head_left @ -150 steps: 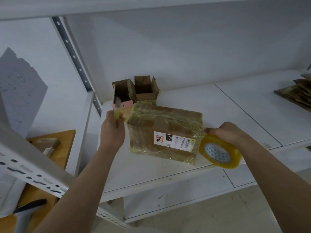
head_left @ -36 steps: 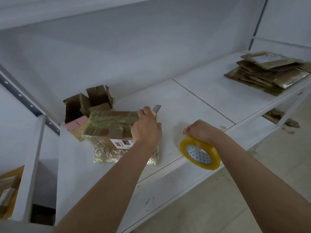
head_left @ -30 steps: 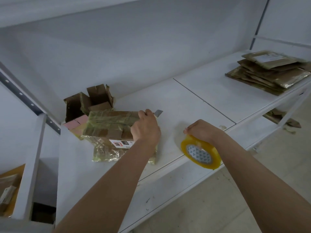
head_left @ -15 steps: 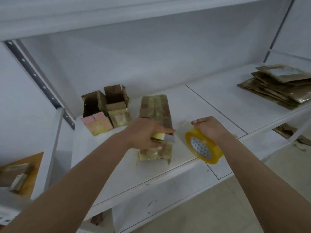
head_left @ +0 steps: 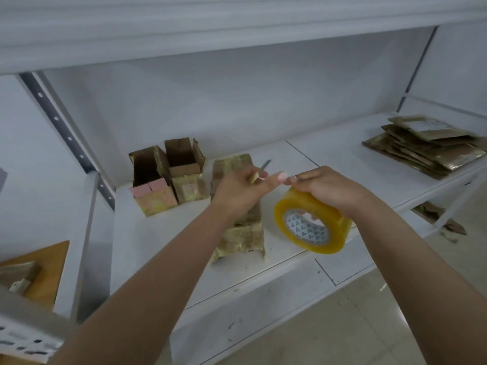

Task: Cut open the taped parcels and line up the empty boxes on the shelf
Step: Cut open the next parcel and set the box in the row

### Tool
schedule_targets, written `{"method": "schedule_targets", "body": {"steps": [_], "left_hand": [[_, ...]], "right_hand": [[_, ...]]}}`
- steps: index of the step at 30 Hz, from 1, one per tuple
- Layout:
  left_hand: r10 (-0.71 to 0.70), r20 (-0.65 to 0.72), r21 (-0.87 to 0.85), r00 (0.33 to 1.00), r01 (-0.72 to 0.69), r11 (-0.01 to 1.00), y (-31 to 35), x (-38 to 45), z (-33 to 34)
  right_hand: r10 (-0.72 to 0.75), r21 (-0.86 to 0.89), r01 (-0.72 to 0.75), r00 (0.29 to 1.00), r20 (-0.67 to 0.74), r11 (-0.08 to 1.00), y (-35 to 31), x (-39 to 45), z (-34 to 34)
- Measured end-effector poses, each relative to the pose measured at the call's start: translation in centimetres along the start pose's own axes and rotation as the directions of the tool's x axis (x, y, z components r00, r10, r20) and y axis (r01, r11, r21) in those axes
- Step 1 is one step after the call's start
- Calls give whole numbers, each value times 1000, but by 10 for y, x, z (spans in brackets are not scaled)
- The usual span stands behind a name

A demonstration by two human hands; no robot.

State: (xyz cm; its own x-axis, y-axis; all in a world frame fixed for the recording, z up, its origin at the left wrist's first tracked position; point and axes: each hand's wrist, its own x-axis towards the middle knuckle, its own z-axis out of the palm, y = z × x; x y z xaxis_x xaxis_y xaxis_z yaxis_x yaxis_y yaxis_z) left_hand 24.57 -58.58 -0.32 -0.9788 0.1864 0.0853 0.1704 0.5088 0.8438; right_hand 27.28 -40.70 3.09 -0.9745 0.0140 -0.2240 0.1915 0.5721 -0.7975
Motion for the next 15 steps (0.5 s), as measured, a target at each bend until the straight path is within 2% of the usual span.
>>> {"method": "schedule_targets", "body": {"steps": [3, 6, 9, 11, 15], "left_hand": [[40, -51, -11, 998, -41, 999, 2, 4, 7], [81, -57, -75, 995, -85, 994, -2, 3, 3], [92, -73, 10, 993, -92, 996, -1, 1, -4], [102, -127, 100, 987, -90, 991, -2, 0, -9], [52, -200, 189, 978, -13, 982, -14, -4, -22]], "right_hand": [[-14, -36, 15, 1000, 23, 999, -1, -3, 3], [44, -32, -42, 998, 54, 999, 4, -3, 2], [46, 6, -47, 986, 161, 999, 10, -8, -4], [-32, 123, 4, 975, 221, 992, 17, -9, -9], [-184, 407, 98, 967, 178, 908, 24, -10, -16]]}}
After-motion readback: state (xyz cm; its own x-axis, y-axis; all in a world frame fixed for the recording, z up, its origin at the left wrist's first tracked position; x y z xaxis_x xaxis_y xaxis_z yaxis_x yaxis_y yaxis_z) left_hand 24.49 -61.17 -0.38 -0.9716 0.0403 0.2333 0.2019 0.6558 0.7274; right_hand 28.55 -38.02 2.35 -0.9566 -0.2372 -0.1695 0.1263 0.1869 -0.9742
